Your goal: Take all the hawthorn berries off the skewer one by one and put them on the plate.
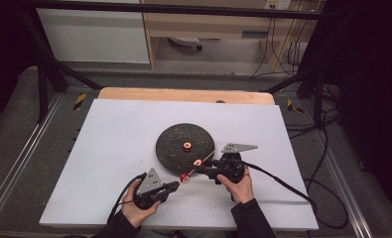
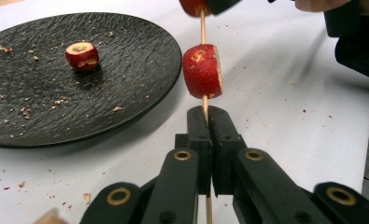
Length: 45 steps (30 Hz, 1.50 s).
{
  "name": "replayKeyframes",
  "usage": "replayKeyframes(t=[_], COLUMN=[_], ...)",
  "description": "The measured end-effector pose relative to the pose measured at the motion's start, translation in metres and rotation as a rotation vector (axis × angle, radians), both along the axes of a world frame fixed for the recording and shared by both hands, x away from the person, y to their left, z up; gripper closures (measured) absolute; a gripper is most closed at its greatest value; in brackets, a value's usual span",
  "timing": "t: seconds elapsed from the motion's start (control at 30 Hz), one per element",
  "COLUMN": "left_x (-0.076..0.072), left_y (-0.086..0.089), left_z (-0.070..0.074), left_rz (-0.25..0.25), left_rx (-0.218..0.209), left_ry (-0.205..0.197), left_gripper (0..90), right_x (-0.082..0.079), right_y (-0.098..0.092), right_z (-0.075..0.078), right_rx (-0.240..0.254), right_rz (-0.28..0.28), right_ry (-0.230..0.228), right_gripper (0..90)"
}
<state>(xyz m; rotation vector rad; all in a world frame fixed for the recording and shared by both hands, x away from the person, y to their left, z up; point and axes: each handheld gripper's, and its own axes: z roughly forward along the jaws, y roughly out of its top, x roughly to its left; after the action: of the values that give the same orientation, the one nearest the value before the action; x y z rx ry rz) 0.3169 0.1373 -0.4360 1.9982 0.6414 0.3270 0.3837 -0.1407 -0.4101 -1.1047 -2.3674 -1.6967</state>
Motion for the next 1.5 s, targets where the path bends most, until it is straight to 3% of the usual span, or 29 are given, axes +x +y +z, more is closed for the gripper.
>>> replayKeyframes(t=[0.67, 1.23, 1.5], left_x=[-0.001, -0.002, 0.0], left_y=[-0.002, -0.004, 0.001], left_z=[-0.002, -0.004, -0.001], left_rz=[-0.023, -0.031, -0.017], left_rx=[0.018, 0.038, 0.024], left_ry=[-0.001, -0.003, -0.003], left_gripper=[88.1, 88.1, 88.1], right_x=[0.004, 0.009, 0.008], right_y=[-0.031, -0.065, -0.083], right_z=[0.008, 0.012, 0.016], right_rx=[0.011, 0.036, 0.049], right_rz=[-0.086, -0.195, -0.249], right_ry=[-0.028, -0.041, -0.058], right_gripper=[59.5, 59.7, 59.7])
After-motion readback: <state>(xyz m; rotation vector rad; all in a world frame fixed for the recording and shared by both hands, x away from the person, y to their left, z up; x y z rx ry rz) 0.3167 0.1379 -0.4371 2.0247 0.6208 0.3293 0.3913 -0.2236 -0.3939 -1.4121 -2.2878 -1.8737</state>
